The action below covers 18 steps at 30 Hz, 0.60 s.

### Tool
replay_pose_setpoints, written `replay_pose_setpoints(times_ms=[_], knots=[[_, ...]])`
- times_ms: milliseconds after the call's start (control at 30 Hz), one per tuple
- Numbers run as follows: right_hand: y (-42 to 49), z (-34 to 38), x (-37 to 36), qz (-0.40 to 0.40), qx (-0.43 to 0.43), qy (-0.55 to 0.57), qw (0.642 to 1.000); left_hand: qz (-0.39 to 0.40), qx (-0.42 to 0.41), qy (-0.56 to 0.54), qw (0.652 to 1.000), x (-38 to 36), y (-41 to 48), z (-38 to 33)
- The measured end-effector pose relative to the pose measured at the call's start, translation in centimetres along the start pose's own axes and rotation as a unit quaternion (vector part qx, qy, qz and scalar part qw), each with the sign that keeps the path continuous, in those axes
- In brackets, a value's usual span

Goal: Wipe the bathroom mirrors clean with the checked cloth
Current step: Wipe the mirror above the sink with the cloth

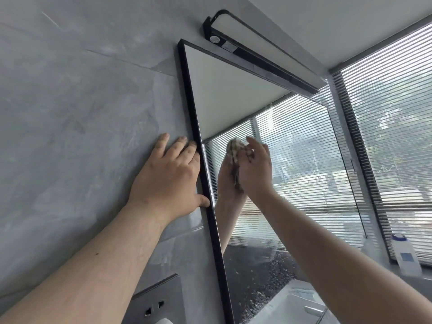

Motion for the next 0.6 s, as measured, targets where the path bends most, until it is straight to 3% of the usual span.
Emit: replay_pose_setpoints(times_ms=[233,600], knots=[[5.1,0.9,-0.4,-0.012,0.008,-0.026,1.0,0.001,0.002,0.009,1.0,0.1,0.0,0.0],[-3.3,0.5,1.1,0.04,0.141,-0.045,0.988,-0.021,-0.016,-0.011,1.0,-0.8,-0.2,0.1]])
Point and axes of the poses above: each hand's wrist, its own y-axis towards the middle knuckle, its own x-axis out of the back of the hand, z = x × y, the point moved 5 cm from there along y, towards the middle knuckle, and after that the axes turned 8 degrees about -y, right-handed, at the moved point
